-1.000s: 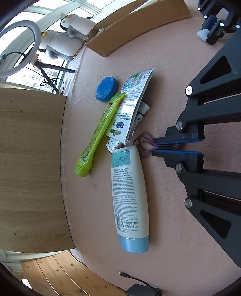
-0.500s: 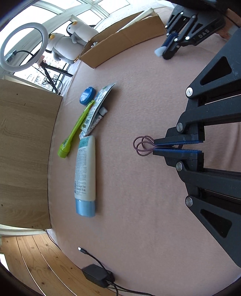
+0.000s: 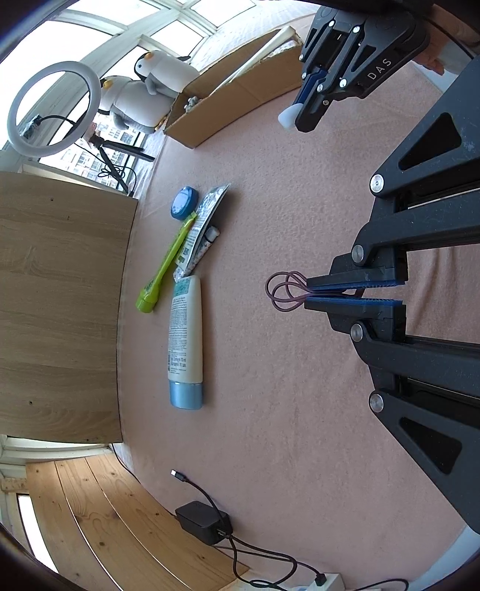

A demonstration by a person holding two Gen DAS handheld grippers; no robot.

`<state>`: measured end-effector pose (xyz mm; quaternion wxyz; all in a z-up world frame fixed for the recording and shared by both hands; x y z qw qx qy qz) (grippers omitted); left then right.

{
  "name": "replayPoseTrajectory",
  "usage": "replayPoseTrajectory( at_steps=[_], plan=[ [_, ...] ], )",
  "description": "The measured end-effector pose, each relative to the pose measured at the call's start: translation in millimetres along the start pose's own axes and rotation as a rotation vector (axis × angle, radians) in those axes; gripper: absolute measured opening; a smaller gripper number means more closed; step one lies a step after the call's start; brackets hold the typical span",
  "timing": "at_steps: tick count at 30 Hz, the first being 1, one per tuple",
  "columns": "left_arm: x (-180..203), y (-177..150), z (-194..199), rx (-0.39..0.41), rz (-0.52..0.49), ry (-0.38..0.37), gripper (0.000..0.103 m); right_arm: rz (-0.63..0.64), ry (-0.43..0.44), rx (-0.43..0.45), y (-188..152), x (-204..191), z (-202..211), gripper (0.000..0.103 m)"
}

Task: Organize objects
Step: 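Carry the foam piece and rubber band with both tools over the cardboard box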

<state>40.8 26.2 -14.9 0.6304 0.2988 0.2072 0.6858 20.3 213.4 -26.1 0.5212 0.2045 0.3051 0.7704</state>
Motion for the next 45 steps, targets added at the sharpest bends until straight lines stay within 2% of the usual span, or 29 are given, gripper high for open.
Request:
replayPoseTrajectory(
  at_steps=[8,14,19,24,35,45],
  plan=[
    [6,19,24,0.056,-0.003,-0.015,0.003,0.013,0.008,0.076,26,-7,24,0.009],
    [6,22,29,0.066,0.002,-0.012,0.003,0.024,0.015,0.110,37,-12,34,0.009],
    [1,21,32,0.067,0.016,-0.003,0.003,0.027,0.038,0.103,38,-17,31,0.009],
    [-7,27,45,0.106,0.034,-0.014,0.003,0.055,0.053,0.057,41,-30,20,0.009],
    [-22,45,64,0.172,0.068,-0.030,0.003,0.150,0.042,0.090,75,-58,29,0.009],
    [-11,51,52,0.149,0.055,-0.048,0.003,0.138,0.025,0.101,78,-48,31,0.009]
  ],
)
Point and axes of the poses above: each gripper's, at about its wrist camera, not at the fingertips, and z roughly against the way its jaws point, x to its right, y to its top, the point moved 3 cm from there along -z, roughly the way its jaws point, and after that the axes turned 5 degrees about x, right-handed, at the moved point
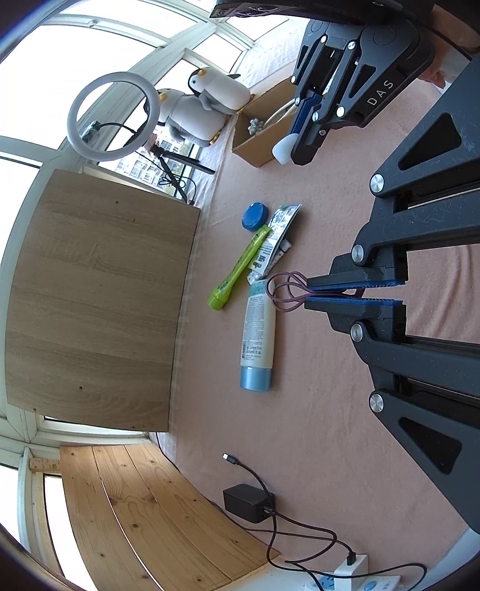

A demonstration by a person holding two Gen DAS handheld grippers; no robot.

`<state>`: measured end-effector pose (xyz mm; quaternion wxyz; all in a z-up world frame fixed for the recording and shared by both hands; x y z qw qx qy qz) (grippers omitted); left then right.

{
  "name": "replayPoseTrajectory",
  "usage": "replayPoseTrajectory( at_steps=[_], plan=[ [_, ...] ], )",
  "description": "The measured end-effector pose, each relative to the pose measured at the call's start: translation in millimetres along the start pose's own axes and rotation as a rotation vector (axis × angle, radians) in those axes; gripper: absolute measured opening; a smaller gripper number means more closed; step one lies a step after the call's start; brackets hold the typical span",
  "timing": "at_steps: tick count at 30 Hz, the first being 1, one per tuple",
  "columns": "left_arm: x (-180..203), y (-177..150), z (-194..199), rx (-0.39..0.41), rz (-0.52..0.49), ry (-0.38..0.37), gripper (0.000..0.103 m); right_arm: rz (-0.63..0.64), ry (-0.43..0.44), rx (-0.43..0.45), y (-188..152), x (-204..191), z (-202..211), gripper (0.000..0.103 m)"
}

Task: Organize objects
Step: 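Carry the foam piece and rubber band with both tools over the cardboard box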

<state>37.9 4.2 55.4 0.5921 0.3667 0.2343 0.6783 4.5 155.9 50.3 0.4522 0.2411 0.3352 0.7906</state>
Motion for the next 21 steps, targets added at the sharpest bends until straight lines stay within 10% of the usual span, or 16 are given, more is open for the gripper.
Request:
replayPoseTrajectory(
  at_steps=[21],
  plan=[
    [210,1,-69,-0.152,-0.239,-0.327,0.003,-0.300,-0.276,0.065,-70,149,64,0.009]
  ],
)
Point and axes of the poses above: each gripper's, at about its wrist camera, not at the fingertips, and z roughly against the way its jaws point, x to its right, y to its top, the point moved 3 cm from there along -z, roughly the way its jaws point, and after that the axes turned 5 degrees about x, right-handed, at the moved point
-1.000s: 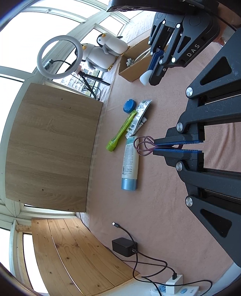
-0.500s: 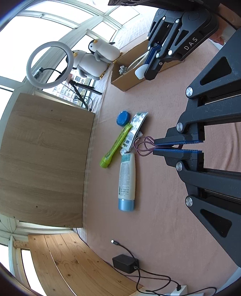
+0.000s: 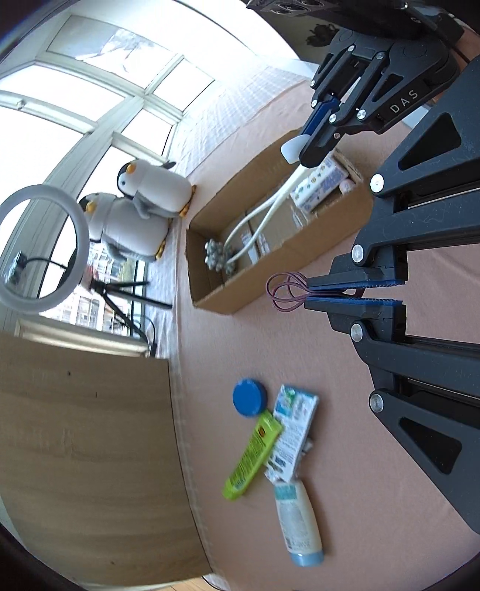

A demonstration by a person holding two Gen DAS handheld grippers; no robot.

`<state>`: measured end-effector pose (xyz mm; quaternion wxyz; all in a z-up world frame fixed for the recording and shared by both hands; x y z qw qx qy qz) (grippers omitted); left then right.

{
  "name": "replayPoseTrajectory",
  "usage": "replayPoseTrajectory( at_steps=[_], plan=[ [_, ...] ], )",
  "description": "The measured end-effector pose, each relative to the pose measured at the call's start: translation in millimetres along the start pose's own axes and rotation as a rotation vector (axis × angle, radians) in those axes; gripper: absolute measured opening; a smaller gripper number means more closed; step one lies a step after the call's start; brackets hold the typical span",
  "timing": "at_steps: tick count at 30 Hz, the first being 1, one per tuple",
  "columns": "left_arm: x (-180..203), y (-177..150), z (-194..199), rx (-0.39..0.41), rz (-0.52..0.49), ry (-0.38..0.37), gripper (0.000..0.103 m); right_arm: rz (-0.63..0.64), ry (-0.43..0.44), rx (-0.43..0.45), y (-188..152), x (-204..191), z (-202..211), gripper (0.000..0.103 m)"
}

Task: Organize objects
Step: 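Carry the foam piece and rubber band with both tools over the cardboard box, then open the right tool over the box while the left tool releases the rubber band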

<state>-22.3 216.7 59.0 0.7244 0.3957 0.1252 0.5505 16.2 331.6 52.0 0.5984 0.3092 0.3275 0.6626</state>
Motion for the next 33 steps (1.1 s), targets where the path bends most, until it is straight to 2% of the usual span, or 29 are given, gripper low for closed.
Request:
replayPoseTrajectory(
  at_steps=[4,9,22,23,24,25,26,27,33],
  plan=[
    [34,15,-16,-0.005,-0.053,-0.047,0.003,-0.057,-0.056,0.003,-7,32,4,0.009],
    [61,27,-30,-0.012,-0.092,-0.083,0.003,-0.088,-0.088,0.012,-9,53,10,0.009],
    [95,40,-65,-0.022,-0.139,-0.119,0.006,-0.097,-0.124,0.036,3,80,6,0.010],
    [98,39,-71,-0.026,-0.153,-0.112,0.011,-0.096,-0.133,0.039,4,83,5,0.011],
    [99,37,-77,-0.041,-0.166,-0.096,0.034,-0.094,-0.149,0.044,5,86,3,0.020],
    [98,35,-81,-0.052,-0.163,-0.077,0.062,-0.092,-0.166,0.047,5,89,2,0.027],
    [95,34,-81,-0.046,-0.150,-0.062,0.072,-0.091,-0.165,0.037,5,92,-1,0.046],
    [91,33,-78,-0.023,-0.135,-0.055,0.079,-0.095,-0.164,0.032,4,95,-1,0.052],
    [68,26,-68,-0.023,-0.128,-0.012,0.081,-0.125,-0.171,0.032,-5,102,7,0.052]
  ],
)
Point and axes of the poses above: each gripper's, at about its wrist camera, not at the fingertips, and z roughly against the way its jaws point, x to its right, y to its top, the point moved 3 cm from there along -z, roughly the way its jaws point, and after that the axes turned 5 degrees about x, right-handed, at the moved point
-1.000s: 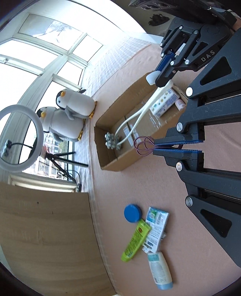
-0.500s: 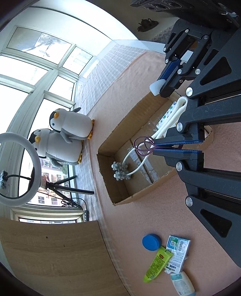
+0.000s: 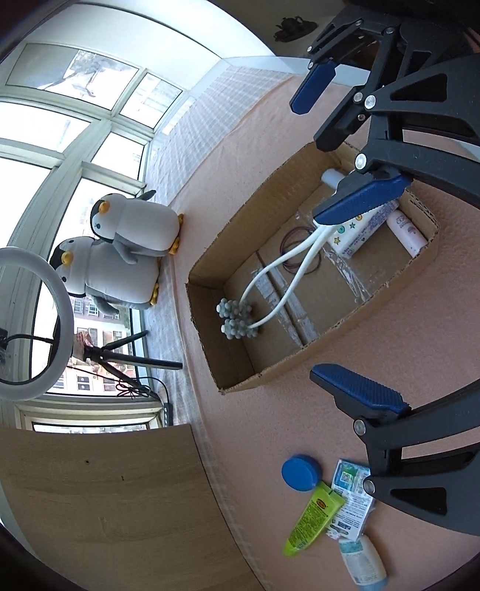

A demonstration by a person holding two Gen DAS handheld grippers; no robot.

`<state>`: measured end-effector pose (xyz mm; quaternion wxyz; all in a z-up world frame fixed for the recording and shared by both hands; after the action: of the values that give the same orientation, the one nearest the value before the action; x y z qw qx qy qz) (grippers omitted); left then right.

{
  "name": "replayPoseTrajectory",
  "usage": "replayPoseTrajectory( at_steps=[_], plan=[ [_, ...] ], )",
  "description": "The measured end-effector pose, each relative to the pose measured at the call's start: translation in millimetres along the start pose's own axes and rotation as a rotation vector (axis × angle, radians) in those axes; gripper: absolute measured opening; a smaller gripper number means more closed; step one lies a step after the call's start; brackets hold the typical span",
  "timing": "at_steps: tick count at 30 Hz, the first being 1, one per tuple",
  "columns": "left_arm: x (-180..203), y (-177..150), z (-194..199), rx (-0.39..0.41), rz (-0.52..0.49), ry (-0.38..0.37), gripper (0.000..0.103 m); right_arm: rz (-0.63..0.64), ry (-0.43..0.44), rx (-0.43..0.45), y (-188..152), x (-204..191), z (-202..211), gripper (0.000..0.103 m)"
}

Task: Organize objects
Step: 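Open the right tool over the box while the left tool releases the rubber band, then reach the right tool to the blue-white TOG card package and grasp it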

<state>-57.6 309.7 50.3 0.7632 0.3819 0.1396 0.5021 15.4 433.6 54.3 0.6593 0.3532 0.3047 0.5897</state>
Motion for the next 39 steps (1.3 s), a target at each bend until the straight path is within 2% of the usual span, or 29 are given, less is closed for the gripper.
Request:
replayPoseTrajectory(
  at_steps=[7,17,20,23,27,33,35,39],
  plan=[
    [-39,-13,28,0.016,0.045,0.060,0.088,0.007,0.026,0.004,3,-16,3,0.052],
    [-121,-34,74,0.041,0.166,0.173,0.088,0.104,0.155,-0.013,9,-84,-8,0.052],
    [-151,-46,92,0.045,0.214,0.226,0.088,0.146,0.230,-0.044,7,-116,-18,0.055],
    [-184,-62,111,0.047,0.270,0.280,0.089,0.213,0.360,-0.128,-4,-156,-35,0.069],
    [-226,-91,138,0.047,0.372,0.347,0.089,0.346,0.470,-0.224,-33,-214,-64,0.070],
    [-264,-137,176,0.058,0.511,0.400,0.089,0.522,0.482,-0.333,-45,-255,-119,0.070],
    [-270,-147,184,0.065,0.540,0.408,0.089,0.548,0.499,-0.339,-39,-259,-131,0.078],
    [-279,-157,194,0.076,0.581,0.408,0.089,0.605,0.513,-0.354,-27,-270,-152,0.078]
  ],
)
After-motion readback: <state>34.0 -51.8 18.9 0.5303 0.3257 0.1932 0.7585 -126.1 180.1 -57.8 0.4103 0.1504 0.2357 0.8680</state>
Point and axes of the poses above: each gripper's, at about its wrist camera, not at the fingertips, and z roughly against the way its jaws point, x to its right, y to its top, the point moved 3 cm from there along -z, roughly the way its jaws point, and after that the axes turned 5 degrees about x, right-handed, at the moved point
